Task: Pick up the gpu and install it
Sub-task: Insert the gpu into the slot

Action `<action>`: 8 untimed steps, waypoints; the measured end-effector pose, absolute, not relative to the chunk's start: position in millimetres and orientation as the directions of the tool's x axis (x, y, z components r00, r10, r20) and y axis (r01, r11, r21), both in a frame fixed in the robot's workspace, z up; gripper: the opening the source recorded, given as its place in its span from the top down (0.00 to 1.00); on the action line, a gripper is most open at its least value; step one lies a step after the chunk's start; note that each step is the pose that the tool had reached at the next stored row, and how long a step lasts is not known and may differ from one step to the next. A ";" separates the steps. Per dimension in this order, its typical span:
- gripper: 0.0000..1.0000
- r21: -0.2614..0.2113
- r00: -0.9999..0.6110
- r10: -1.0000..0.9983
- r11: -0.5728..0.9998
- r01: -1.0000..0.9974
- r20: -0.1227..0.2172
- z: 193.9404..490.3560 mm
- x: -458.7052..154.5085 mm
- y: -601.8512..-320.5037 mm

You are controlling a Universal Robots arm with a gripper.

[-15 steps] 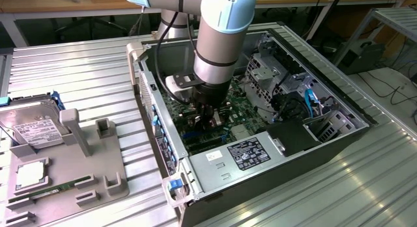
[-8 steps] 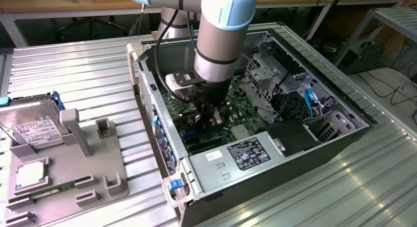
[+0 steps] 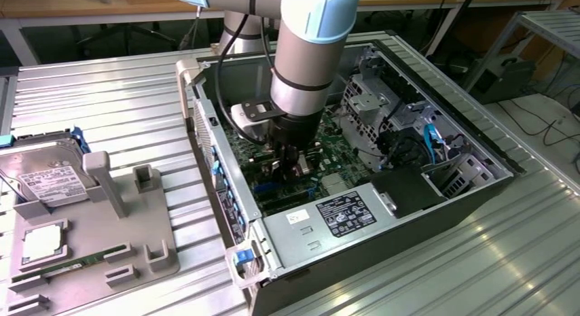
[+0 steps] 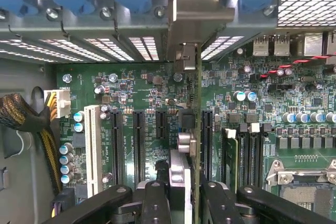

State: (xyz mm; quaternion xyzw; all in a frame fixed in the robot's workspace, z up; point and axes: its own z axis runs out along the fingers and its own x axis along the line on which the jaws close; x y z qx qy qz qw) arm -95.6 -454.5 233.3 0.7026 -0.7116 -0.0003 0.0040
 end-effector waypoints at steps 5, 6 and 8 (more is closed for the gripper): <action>0.71 0.006 -0.013 -1.000 0.013 -1.000 0.005 233.2 -95.6 -454.6; 0.71 0.006 -0.013 -1.000 0.013 -1.000 0.005 232.8 -95.6 -454.6; 0.71 0.006 -0.013 -1.000 0.013 -1.000 0.005 231.6 -95.6 -454.5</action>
